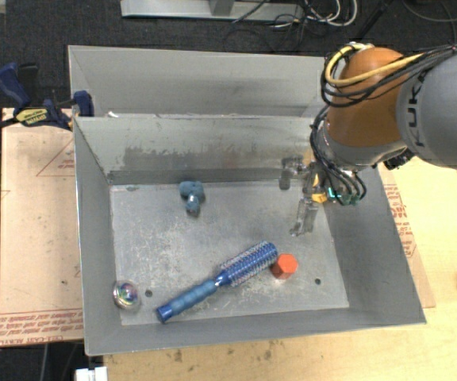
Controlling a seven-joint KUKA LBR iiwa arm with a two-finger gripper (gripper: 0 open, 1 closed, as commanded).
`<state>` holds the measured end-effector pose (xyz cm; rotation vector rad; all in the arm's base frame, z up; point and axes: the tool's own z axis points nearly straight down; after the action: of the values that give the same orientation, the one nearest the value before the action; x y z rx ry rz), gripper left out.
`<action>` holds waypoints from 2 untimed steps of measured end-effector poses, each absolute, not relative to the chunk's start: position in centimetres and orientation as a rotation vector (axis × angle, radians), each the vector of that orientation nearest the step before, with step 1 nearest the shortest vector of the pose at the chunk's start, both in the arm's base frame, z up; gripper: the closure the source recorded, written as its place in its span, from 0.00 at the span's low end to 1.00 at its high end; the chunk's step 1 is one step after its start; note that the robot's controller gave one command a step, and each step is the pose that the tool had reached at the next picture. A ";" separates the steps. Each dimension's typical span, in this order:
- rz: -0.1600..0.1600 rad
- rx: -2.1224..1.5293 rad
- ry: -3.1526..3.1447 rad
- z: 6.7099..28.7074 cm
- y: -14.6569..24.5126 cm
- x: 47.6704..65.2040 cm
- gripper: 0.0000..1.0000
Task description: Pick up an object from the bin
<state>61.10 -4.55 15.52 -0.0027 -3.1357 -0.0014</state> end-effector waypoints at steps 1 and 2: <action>-0.001 0.335 -3.124 7.3 -2.8 54.5 0.00; -0.006 1.006 -2.980 7.0 5.1 54.5 0.00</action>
Offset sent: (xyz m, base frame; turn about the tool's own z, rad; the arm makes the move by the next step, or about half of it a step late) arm -0.0663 0.0175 -0.0819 -0.2176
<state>54.49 5.11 7.01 1.0056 -2.9800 -0.0057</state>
